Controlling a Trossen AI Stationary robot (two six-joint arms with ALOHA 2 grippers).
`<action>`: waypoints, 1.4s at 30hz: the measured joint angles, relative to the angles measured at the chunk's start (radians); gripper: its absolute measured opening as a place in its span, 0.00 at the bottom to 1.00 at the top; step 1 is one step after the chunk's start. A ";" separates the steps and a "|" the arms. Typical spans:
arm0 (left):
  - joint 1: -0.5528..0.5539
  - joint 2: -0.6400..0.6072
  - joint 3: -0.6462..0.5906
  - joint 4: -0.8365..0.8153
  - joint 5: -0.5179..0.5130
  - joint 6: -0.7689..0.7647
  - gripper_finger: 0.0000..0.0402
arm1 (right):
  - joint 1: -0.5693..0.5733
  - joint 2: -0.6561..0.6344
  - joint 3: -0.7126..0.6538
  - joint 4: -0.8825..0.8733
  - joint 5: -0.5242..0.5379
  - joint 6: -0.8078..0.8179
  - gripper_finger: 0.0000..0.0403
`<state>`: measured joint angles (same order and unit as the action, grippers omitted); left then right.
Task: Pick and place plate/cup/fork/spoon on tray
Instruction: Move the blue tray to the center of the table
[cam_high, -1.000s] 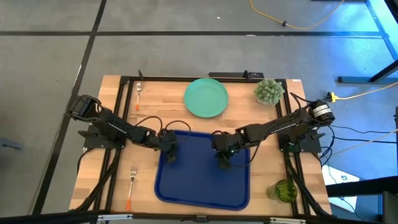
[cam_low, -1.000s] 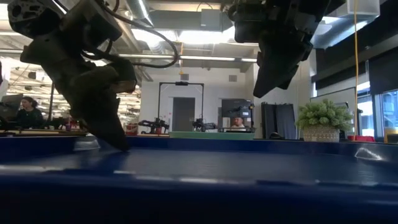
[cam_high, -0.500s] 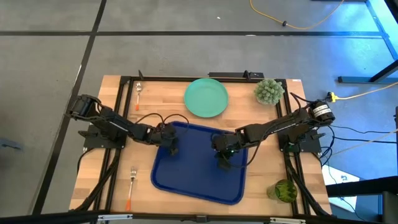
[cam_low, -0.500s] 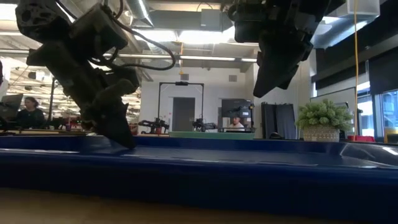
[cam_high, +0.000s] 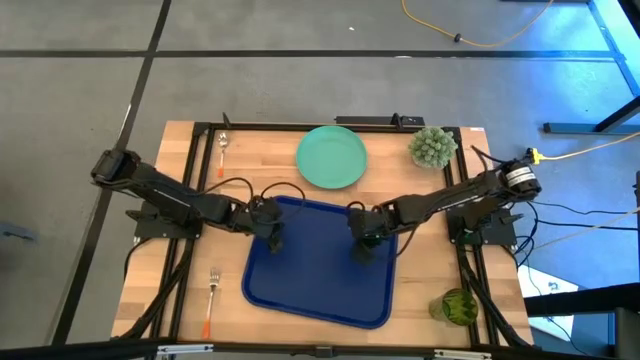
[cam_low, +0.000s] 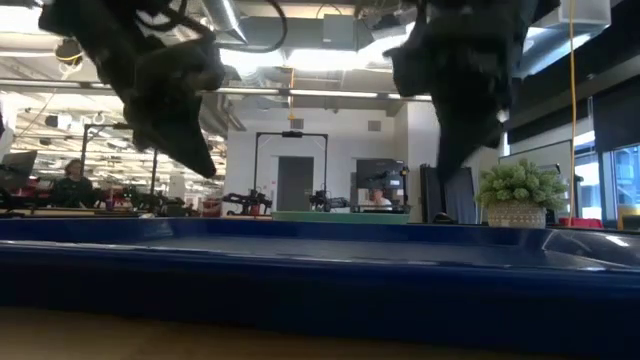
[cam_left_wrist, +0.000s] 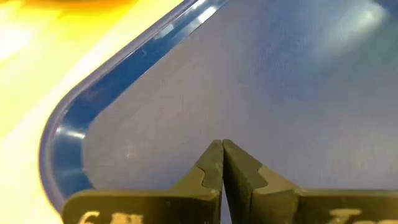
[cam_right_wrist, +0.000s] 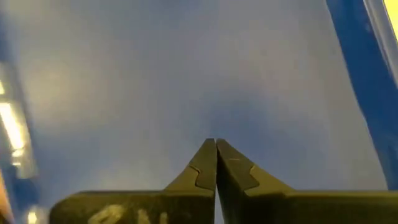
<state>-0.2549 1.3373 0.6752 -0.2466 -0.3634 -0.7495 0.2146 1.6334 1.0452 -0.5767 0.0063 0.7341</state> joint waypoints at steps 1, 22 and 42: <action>-0.006 -0.001 0.018 -0.035 -0.006 0.001 0.00 | -0.006 0.009 -0.003 -0.007 0.000 0.017 0.01; -0.029 -0.002 0.106 -0.137 -0.045 0.000 0.00 | -0.096 0.169 -0.003 -0.101 -0.001 0.090 0.01; -0.029 -0.002 0.106 -0.136 -0.045 0.000 0.00 | -0.200 0.180 -0.002 -0.104 0.106 -0.089 0.01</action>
<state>-0.2844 1.3350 0.7811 -0.3823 -0.4084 -0.7498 0.0143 1.8132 1.0431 -0.6807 0.1126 0.6454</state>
